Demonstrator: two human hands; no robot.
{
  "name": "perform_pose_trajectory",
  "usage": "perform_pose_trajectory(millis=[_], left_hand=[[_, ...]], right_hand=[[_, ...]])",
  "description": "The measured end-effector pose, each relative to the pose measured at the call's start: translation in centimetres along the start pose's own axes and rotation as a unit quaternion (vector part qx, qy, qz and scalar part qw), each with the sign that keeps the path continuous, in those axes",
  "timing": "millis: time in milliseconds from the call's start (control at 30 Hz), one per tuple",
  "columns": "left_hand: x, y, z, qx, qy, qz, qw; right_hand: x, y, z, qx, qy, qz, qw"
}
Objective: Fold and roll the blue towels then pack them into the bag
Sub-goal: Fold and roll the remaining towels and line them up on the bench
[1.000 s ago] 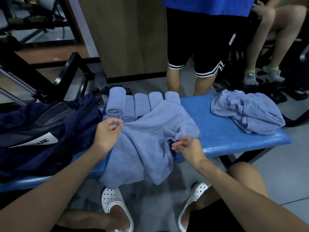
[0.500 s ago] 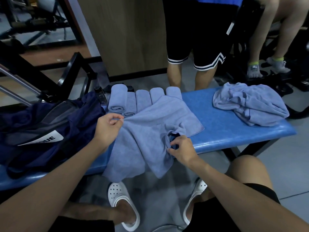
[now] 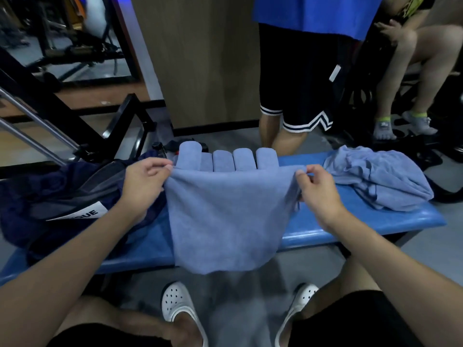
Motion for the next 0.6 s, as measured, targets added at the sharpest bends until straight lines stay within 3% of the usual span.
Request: perform_pose_trajectory(millis=[167,267,333,467,600], left_hand=[[-0.1,-3.8,1.8,-0.052,-0.032,-0.021,0.998],[-0.5,-5.7,2.6,-0.072,-0.042,-0.041,0.996],[-0.9,-6.8,3.2,-0.079,-0.045,-0.051,0.995],[-1.2,-7.5,4.7,-0.071,-0.041,-0.070,0.994],[-1.5,-7.5,6.0,-0.051,-0.032,-0.069,0.996]], right_hand=[[1.0,5.9,1.4,0.100,0.027,0.032,0.994],[0.0,9.7,0.9,0.161,0.153,0.042,0.974],[-0.6,11.3,0.6,0.132,0.208,0.064,0.967],[0.0,12.0,0.7,-0.010,0.163,0.100,0.982],[0.6,11.8,1.4,-0.063,0.100,0.101,0.988]])
Point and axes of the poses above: each hand's wrist, its own x-axis towards the middle knuckle, its own z-axis out of the back of the hand, y = z × x, the point moved 6 cm from there along x, towards the middle knuckle, and after that the axes turned 2 degrees about x, right-handed, at the moved point
